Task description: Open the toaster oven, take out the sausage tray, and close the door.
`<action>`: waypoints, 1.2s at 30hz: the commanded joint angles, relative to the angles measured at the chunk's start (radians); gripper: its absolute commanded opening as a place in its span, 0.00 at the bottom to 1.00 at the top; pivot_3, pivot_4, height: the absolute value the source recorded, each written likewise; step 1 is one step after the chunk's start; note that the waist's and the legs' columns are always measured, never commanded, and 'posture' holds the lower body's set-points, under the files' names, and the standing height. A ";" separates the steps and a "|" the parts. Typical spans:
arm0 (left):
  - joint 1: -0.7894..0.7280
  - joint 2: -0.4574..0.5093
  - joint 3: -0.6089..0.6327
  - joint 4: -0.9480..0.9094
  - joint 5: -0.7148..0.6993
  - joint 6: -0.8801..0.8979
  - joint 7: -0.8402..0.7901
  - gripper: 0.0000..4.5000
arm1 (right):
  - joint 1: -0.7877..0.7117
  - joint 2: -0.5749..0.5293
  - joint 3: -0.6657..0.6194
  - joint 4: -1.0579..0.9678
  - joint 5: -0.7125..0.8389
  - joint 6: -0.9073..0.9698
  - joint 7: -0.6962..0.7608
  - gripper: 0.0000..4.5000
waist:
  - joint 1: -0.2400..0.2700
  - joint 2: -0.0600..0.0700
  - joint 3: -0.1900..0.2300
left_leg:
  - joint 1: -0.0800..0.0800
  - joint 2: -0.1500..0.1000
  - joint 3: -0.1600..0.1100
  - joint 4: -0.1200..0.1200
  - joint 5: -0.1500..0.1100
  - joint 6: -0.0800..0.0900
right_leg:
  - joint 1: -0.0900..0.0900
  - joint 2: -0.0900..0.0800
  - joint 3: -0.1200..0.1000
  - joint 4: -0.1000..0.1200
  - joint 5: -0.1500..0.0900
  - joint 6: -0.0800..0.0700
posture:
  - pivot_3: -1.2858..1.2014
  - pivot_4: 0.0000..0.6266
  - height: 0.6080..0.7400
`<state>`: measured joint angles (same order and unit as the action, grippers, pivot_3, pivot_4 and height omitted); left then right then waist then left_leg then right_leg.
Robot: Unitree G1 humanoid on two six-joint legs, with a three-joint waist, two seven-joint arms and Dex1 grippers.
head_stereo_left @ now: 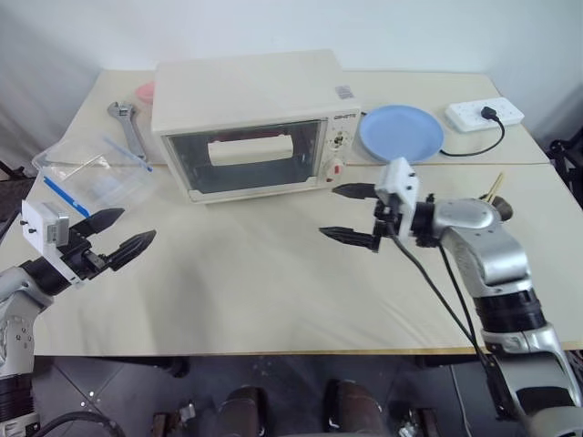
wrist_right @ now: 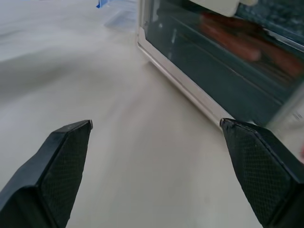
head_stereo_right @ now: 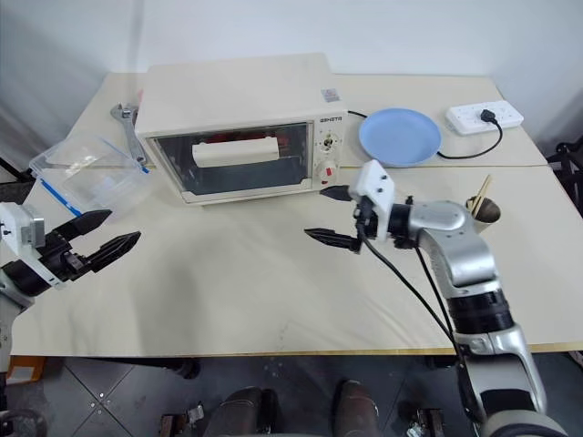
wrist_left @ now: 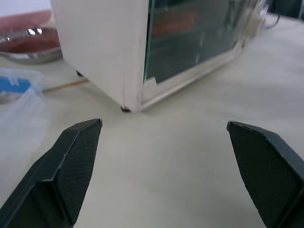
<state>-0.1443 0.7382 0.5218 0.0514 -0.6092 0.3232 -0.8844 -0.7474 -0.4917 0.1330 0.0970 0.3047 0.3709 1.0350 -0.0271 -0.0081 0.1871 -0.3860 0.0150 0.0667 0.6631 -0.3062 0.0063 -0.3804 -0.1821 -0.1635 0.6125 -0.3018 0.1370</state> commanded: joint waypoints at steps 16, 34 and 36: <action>0.020 -0.022 0.103 -0.090 -0.077 -0.036 0.024 1.00 | -0.411 0.237 0.027 0.493 -0.098 -0.370 0.081 1.00 | -0.012 0.000 0.000 | -0.001 0.001 0.002 0.000 0.000 0.000 | -0.005 0.000 0.003 0.006 0.000 0.000 | 0.52 0.24 1.00; -0.169 0.041 0.056 0.082 -0.085 -0.011 -0.046 0.79 | -0.107 0.157 0.109 0.099 -0.077 -0.199 0.204 1.00 | -0.026 0.000 0.000 | -0.003 0.001 0.006 0.000 0.000 -0.002 | -0.012 0.001 0.005 0.009 0.000 0.000 | 0.52 0.24 1.00; -0.205 0.047 0.034 0.121 -0.073 -0.018 -0.077 0.65 | -0.098 0.157 0.110 0.092 -0.080 -0.196 0.198 1.00 | -0.027 0.000 0.000 | -0.003 0.001 0.006 0.000 0.000 -0.002 | -0.012 0.001 0.005 0.009 0.000 0.000 | 0.52 0.24 1.00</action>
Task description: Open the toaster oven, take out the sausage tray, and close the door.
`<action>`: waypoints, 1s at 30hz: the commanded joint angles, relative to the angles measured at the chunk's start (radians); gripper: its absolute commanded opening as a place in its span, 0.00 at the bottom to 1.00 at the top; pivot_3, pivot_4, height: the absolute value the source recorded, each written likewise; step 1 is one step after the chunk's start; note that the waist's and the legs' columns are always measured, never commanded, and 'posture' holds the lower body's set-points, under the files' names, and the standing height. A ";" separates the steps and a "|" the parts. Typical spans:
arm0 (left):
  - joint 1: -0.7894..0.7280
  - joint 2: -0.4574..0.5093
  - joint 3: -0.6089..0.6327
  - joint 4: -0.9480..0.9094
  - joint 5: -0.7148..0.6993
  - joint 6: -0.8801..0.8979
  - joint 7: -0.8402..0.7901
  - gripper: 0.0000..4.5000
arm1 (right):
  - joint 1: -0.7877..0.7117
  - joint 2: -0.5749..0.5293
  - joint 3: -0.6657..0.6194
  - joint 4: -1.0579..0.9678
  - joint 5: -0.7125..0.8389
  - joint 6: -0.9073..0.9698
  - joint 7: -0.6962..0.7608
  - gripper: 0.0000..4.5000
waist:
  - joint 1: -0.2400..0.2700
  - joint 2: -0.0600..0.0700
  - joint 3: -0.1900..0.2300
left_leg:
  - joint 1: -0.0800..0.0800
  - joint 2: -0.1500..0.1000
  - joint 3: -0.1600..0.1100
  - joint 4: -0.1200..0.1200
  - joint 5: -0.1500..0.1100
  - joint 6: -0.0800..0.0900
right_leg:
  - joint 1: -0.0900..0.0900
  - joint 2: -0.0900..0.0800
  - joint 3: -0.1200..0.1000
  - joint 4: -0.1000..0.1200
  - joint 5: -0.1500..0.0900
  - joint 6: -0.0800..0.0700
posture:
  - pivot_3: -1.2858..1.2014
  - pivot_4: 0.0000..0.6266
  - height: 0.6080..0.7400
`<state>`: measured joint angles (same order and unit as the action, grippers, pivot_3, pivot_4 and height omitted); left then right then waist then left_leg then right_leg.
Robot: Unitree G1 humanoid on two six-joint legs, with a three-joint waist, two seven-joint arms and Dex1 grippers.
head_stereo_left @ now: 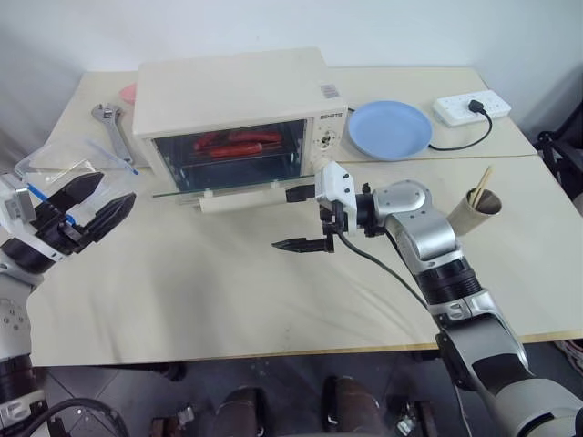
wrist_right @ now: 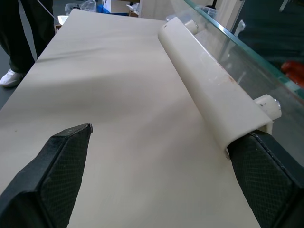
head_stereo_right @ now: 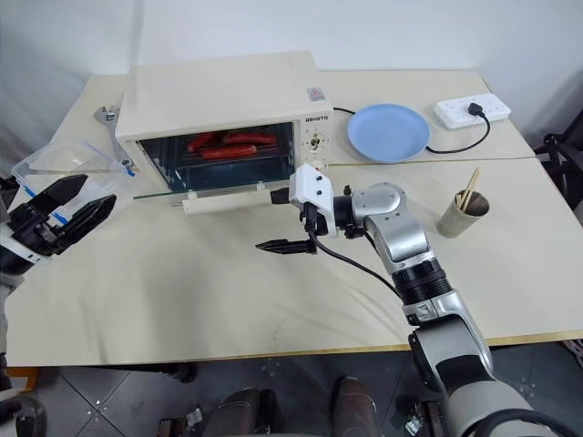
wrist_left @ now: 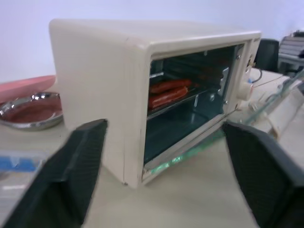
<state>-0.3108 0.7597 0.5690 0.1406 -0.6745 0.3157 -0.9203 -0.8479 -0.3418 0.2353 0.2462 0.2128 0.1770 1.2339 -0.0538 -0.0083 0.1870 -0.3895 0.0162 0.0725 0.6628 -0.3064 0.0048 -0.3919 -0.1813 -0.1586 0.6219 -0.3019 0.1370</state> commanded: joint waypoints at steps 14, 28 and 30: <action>-0.388 -0.001 -0.304 0.378 0.157 -0.066 -0.261 0.00 | 0.150 -0.037 -0.016 -0.273 0.021 0.139 -0.116 1.00 | 0.002 -0.001 -0.001 | 0.000 0.000 0.009 0.000 0.000 0.000 | -0.001 0.001 0.000 0.001 0.000 0.000 | 0.52 0.24 1.00; -0.505 0.005 -0.538 0.572 0.388 -0.167 -0.463 0.00 | 0.383 -0.398 -0.136 -0.588 0.115 0.354 -0.079 1.00 | 0.028 -0.003 0.000 | -0.001 0.000 0.011 0.003 0.000 0.001 | 0.000 0.000 0.000 0.000 0.000 0.000 | 0.52 0.24 1.00; -0.512 0.005 -0.574 0.594 0.432 -0.200 -0.479 0.00 | 0.354 -0.395 -0.159 -0.582 0.125 0.358 -0.107 1.00 | 0.024 -0.003 0.000 | -0.001 0.000 0.012 0.003 0.000 0.001 | 0.000 0.000 0.000 0.000 0.000 0.000 | 0.52 0.24 1.00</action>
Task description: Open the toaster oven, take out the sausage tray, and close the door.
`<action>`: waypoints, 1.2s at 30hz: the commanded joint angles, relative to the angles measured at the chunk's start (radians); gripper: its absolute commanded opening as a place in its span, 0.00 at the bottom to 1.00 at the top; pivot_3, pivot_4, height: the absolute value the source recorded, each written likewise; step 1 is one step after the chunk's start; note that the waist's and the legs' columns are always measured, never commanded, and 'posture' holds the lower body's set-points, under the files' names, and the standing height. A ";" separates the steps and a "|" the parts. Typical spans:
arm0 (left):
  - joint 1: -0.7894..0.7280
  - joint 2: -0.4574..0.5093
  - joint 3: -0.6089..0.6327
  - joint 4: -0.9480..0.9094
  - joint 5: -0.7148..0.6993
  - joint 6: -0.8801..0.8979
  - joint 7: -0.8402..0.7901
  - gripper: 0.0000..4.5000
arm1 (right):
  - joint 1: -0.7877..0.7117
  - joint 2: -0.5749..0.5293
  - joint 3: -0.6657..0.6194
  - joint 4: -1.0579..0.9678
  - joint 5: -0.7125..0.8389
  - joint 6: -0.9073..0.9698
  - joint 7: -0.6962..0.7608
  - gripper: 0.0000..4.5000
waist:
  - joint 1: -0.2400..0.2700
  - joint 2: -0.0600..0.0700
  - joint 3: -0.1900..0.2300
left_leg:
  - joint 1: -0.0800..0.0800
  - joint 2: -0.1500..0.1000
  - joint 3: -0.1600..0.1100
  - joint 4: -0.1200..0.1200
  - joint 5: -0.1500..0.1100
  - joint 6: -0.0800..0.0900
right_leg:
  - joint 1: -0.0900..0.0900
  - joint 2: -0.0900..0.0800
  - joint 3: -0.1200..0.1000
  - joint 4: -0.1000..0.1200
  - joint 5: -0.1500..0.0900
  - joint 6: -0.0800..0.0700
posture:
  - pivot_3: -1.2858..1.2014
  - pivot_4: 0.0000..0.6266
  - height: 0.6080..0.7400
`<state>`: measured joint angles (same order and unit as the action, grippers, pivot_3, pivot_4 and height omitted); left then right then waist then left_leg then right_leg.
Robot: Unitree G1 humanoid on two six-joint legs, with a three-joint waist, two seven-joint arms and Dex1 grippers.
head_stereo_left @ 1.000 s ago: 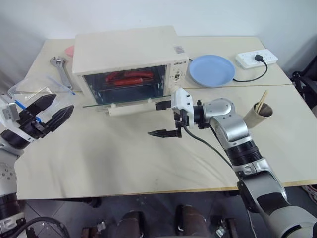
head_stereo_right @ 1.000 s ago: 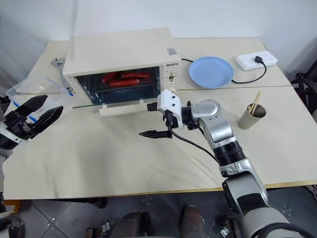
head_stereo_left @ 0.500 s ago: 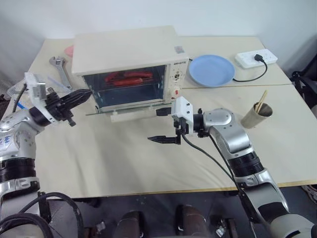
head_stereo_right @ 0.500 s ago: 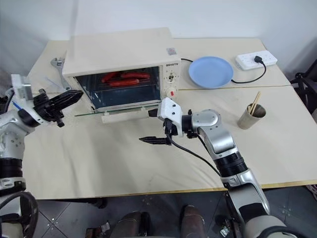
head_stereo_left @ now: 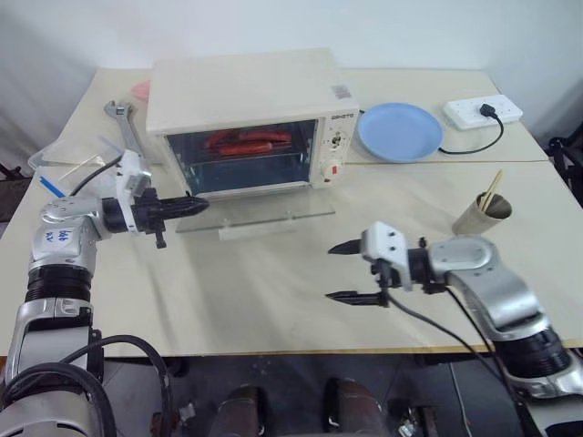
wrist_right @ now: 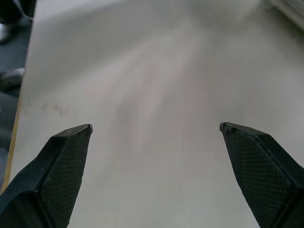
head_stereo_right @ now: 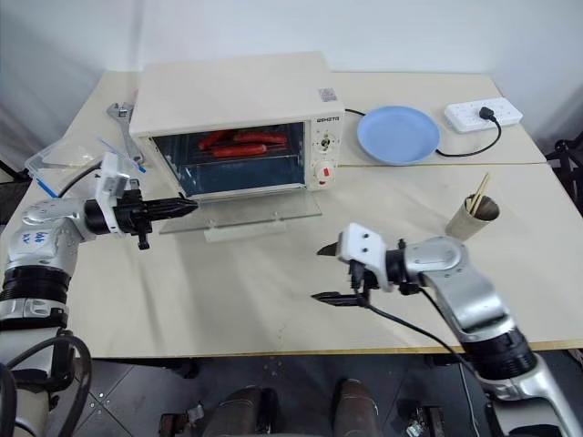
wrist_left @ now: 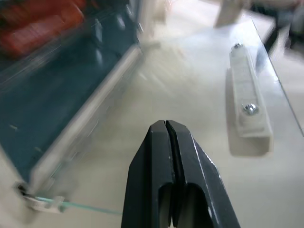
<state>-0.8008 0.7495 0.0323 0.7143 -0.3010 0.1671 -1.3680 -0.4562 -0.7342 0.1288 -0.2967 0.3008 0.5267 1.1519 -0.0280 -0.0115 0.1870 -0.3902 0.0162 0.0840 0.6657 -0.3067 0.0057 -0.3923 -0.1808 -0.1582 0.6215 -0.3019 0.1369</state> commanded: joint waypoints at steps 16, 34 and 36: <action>0.025 -0.041 -0.005 0.040 0.125 -0.427 0.087 0.00 | -0.381 0.346 0.167 0.291 -0.280 -0.189 -0.415 1.00 | -0.003 -0.001 0.000 | 0.000 0.000 0.002 0.000 0.000 0.000 | -0.001 -0.001 0.000 0.001 0.000 0.000 | 0.52 0.24 1.00; 0.775 -0.412 0.420 -0.986 -0.234 -0.187 0.795 0.86 | -0.782 0.597 0.402 1.101 -0.766 -0.565 -0.813 1.00 | -0.048 -0.001 0.000 | 0.001 0.000 -0.014 0.000 0.001 -0.001 | 0.000 -0.002 0.000 0.005 0.000 0.000 | 0.52 0.24 1.00; 0.815 -0.454 0.463 -1.023 -0.249 -0.204 0.865 0.99 | -0.826 0.625 0.409 1.200 -0.793 -0.587 -0.851 1.00 | -0.048 -0.001 0.000 | 0.001 0.000 -0.014 0.000 0.001 -0.001 | 0.001 -0.002 0.001 0.005 0.000 0.000 | 0.52 0.24 1.00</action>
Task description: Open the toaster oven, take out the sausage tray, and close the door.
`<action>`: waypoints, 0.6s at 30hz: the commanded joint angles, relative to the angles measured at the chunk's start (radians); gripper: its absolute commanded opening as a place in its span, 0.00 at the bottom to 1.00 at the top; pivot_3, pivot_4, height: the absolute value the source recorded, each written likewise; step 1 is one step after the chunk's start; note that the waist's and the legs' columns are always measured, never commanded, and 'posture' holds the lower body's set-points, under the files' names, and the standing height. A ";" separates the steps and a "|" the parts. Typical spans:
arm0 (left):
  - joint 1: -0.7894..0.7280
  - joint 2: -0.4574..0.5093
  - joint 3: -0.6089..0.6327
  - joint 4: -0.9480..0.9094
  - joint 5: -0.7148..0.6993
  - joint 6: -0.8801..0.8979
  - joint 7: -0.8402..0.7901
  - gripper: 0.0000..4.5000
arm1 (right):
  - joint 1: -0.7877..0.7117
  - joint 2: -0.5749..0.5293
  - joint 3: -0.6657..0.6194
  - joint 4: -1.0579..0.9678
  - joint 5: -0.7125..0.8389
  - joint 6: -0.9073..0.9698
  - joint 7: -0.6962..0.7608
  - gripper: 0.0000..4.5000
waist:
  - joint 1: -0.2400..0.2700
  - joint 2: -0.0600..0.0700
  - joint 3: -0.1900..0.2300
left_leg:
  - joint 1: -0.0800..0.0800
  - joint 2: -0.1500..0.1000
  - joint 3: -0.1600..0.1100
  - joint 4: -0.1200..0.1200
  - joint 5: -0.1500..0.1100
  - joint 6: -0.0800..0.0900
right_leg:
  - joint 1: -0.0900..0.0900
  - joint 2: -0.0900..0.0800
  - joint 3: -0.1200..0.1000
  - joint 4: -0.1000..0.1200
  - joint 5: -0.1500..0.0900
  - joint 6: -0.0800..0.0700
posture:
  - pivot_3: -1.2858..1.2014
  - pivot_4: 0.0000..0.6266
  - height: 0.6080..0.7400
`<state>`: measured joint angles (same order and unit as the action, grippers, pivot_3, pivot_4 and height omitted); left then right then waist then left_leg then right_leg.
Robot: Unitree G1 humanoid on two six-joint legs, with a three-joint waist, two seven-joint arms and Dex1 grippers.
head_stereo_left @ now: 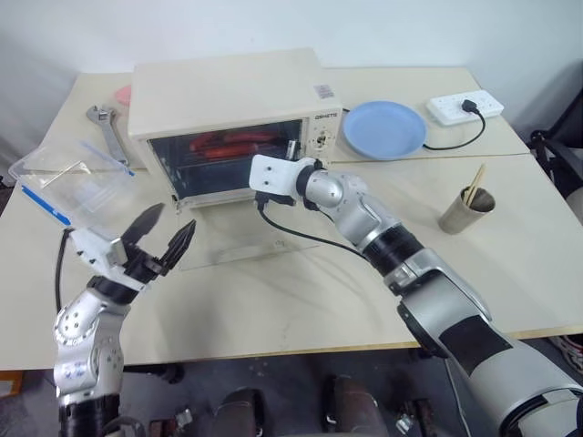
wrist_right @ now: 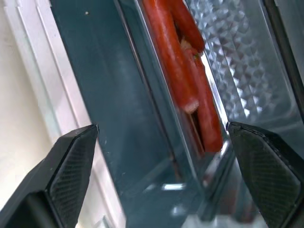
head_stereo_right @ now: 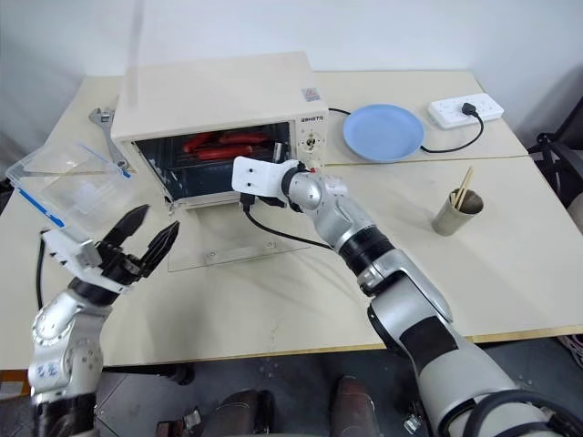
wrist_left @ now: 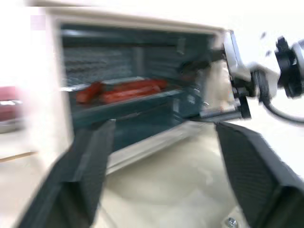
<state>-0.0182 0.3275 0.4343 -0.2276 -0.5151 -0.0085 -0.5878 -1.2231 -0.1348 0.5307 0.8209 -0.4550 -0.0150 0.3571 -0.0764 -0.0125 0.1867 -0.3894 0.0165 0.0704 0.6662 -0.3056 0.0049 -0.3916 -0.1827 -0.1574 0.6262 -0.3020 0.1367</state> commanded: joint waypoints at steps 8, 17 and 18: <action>0.066 -0.069 0.121 -0.129 -0.079 -0.028 0.205 0.99 | -0.187 0.099 0.072 0.352 -0.169 -0.079 -0.232 1.00 | 0.008 0.000 0.000 | 0.000 0.000 0.000 0.000 0.000 0.000 | 0.000 0.000 0.000 0.000 0.000 0.000 | 0.52 0.24 1.00; 0.061 -0.051 0.099 -0.134 -0.092 -0.019 0.220 1.00 | -0.240 0.135 0.072 0.463 -0.206 -0.038 -0.290 0.58 | 0.019 0.000 0.000 | -0.001 0.000 0.000 -0.001 0.000 0.000 | -0.001 0.000 0.000 -0.001 0.000 -0.001 | 0.52 0.24 1.00; 0.058 -0.049 0.097 -0.135 -0.095 -0.016 0.221 1.00 | -0.243 0.137 0.070 0.466 -0.205 -0.038 -0.290 0.50 | 0.018 0.000 0.000 | -0.001 0.000 0.000 -0.001 0.000 0.000 | -0.001 0.000 0.000 -0.001 0.000 -0.001 | 0.52 0.24 1.00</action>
<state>0.0446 0.2631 0.5302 -0.3153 -0.5918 -0.0215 -0.3708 -1.4294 -0.0067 0.6111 1.2985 -0.6510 -0.0570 0.0838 -0.0580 -0.0125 0.1867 -0.3903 0.0170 0.0707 0.6653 -0.3057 0.0047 -0.3925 -0.1822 -0.1572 0.6255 -0.3024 0.1359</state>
